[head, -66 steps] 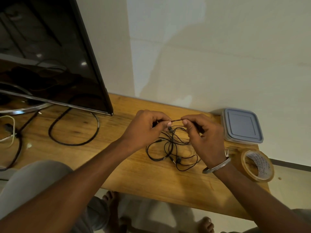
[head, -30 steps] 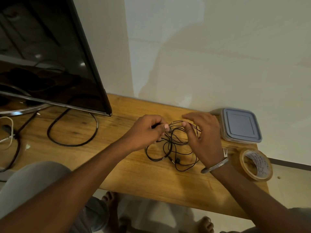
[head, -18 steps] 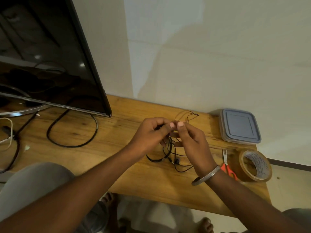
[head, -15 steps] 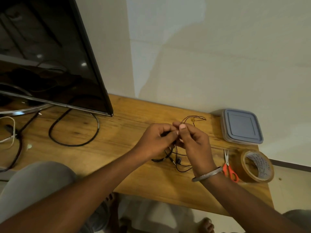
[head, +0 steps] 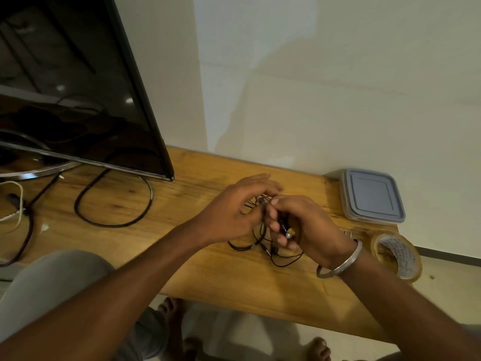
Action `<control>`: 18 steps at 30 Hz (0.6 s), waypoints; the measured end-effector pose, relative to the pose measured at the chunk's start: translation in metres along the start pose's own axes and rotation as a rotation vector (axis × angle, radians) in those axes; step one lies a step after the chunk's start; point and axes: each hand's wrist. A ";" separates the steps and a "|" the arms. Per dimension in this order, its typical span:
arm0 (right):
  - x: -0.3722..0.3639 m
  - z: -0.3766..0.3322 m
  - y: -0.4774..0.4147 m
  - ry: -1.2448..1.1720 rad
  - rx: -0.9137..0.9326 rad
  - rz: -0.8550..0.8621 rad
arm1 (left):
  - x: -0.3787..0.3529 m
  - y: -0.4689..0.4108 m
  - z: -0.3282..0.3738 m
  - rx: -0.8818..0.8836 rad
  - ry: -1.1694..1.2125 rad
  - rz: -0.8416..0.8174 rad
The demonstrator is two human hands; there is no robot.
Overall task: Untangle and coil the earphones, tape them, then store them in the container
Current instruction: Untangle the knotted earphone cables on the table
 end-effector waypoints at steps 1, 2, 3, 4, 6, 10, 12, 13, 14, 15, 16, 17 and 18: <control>0.002 -0.003 0.001 -0.115 -0.016 -0.030 | 0.001 0.000 0.000 0.044 0.065 0.017; 0.004 -0.006 0.001 -0.248 -0.026 -0.053 | 0.002 -0.001 0.001 0.097 0.144 0.023; 0.005 -0.010 0.002 -0.373 -0.029 -0.064 | 0.004 -0.002 0.003 0.138 0.215 0.028; 0.007 -0.013 0.002 -0.474 -0.022 -0.063 | 0.005 -0.003 0.003 0.163 0.282 0.032; 0.010 -0.018 0.004 -0.610 0.023 -0.029 | 0.007 -0.004 0.005 0.176 0.388 0.049; 0.017 -0.022 0.006 -0.850 0.164 -0.091 | 0.010 -0.004 0.005 0.231 0.514 0.066; 0.017 -0.024 0.006 -0.917 0.223 -0.154 | 0.008 -0.004 0.005 0.266 0.534 0.010; 0.017 -0.025 0.006 -0.926 0.250 -0.159 | 0.005 -0.003 0.006 0.278 0.530 -0.027; 0.017 -0.026 0.006 -0.908 0.277 -0.146 | 0.002 -0.002 0.006 0.287 0.527 -0.058; 0.016 -0.026 0.007 -0.869 0.302 -0.119 | -0.001 -0.002 0.006 0.293 0.522 -0.083; 0.016 -0.025 0.007 -0.810 0.326 -0.083 | -0.004 -0.002 0.007 0.294 0.513 -0.099; 0.015 -0.023 0.006 -0.725 0.351 -0.037 | -0.006 -0.001 0.007 0.294 0.494 -0.112; 0.014 -0.020 0.005 -0.610 0.380 0.019 | -0.008 -0.001 0.007 0.299 0.468 -0.122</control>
Point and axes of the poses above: each hand's wrist, its own y-axis away from the middle knuckle, its own x-axis out of the back of the hand, z = x × y, and after that the axes turned 4 degrees about -y, right-handed
